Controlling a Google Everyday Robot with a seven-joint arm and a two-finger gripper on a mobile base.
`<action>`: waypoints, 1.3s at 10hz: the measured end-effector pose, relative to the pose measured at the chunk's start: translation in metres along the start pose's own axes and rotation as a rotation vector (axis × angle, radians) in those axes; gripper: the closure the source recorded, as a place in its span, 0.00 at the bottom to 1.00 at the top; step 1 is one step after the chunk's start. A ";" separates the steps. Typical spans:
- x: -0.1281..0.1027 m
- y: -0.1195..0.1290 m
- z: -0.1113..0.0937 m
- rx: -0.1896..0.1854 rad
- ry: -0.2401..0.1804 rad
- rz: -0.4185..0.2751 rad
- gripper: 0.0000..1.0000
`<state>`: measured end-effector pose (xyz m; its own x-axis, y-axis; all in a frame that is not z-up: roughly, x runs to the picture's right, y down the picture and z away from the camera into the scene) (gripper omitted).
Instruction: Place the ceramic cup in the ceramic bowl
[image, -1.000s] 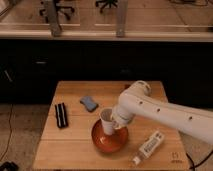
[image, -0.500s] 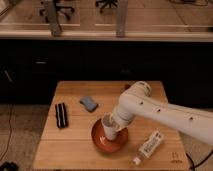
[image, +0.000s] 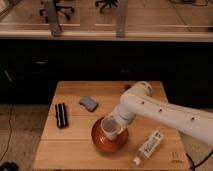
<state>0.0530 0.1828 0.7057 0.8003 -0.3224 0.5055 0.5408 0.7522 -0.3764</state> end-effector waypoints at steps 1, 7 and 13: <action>0.001 0.000 -0.001 0.003 -0.001 0.005 0.40; 0.004 -0.002 -0.003 0.005 -0.009 0.020 0.20; 0.009 -0.005 -0.004 0.021 -0.015 0.023 0.20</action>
<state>0.0580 0.1740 0.7090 0.8083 -0.2962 0.5088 0.5167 0.7712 -0.3719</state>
